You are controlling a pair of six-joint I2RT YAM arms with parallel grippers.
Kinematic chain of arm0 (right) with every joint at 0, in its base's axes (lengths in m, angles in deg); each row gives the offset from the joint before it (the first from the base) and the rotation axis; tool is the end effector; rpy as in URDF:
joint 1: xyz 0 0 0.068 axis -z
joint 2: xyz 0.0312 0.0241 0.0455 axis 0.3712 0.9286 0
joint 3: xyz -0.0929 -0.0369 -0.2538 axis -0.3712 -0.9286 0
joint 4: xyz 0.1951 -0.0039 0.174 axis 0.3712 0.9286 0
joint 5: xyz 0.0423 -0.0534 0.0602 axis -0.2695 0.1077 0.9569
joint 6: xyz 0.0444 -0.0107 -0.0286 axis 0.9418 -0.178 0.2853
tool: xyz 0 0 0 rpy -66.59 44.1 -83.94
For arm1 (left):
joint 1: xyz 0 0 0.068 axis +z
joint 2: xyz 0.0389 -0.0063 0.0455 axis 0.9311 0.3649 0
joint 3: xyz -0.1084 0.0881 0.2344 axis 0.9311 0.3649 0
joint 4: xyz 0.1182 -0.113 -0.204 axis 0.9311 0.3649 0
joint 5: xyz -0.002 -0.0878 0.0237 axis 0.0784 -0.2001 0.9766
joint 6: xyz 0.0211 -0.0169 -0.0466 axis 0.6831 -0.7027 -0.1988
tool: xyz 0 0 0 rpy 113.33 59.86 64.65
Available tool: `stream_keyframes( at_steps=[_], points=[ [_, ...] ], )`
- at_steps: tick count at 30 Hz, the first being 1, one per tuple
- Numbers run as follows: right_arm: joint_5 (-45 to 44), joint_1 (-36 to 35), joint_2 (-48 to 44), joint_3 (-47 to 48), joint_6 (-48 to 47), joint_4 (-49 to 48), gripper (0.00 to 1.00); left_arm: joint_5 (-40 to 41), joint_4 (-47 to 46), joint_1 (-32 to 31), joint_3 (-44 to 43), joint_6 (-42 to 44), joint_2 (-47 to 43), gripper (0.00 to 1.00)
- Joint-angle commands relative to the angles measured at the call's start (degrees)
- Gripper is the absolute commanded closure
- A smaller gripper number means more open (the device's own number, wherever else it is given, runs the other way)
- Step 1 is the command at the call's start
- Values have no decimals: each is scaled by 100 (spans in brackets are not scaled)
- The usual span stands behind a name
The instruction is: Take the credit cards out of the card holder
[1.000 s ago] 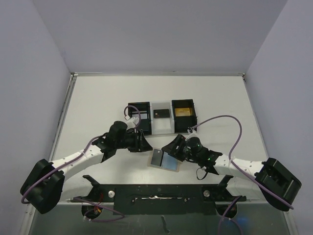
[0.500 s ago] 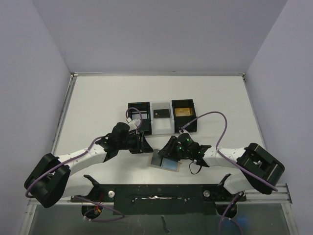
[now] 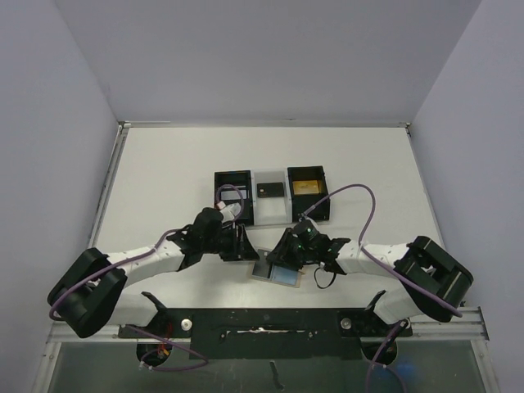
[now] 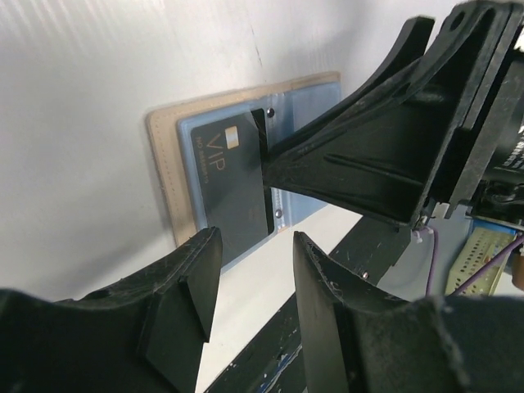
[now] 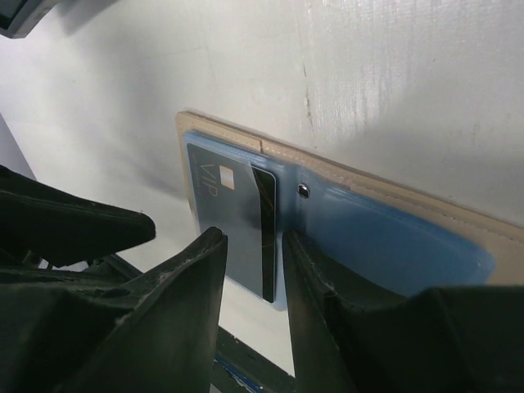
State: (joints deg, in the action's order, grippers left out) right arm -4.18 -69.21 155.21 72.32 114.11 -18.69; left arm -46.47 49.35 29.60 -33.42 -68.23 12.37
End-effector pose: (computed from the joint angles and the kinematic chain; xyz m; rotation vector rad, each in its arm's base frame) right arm 0.1654 0.1860 0.1342 0.5595 2.6404 0.9930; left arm 0.1805 -0.1648 0.1620 0.1164 2.5266 -1.1727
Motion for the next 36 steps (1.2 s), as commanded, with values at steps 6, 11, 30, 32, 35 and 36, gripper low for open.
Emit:
stream_keyframes(
  at_steps=[6, 11, 30, 32, 35, 36],
  points=[
    [-297, -40, -41, 368, -256, 610, 68, 108, -760, -283, 105, -297, 467, 64],
    [-149, -40, 86, 370, -282, 489, 71, 162, -1212, -339, 403, -635, 531, 68],
    [79, -38, 340, 742, -702, 511, 80, 35, -1078, -371, 348, -502, 695, 88],
    [71, -39, 317, 756, -739, 532, 84, 43, -1049, -371, 340, -497, 689, 89],
    [54, -40, 257, 748, -766, 539, 91, 44, -1001, -371, 310, -492, 682, 91],
    [56, -33, 245, 740, -772, 537, 94, 43, -968, -371, 294, -482, 694, 92]
  ],
)
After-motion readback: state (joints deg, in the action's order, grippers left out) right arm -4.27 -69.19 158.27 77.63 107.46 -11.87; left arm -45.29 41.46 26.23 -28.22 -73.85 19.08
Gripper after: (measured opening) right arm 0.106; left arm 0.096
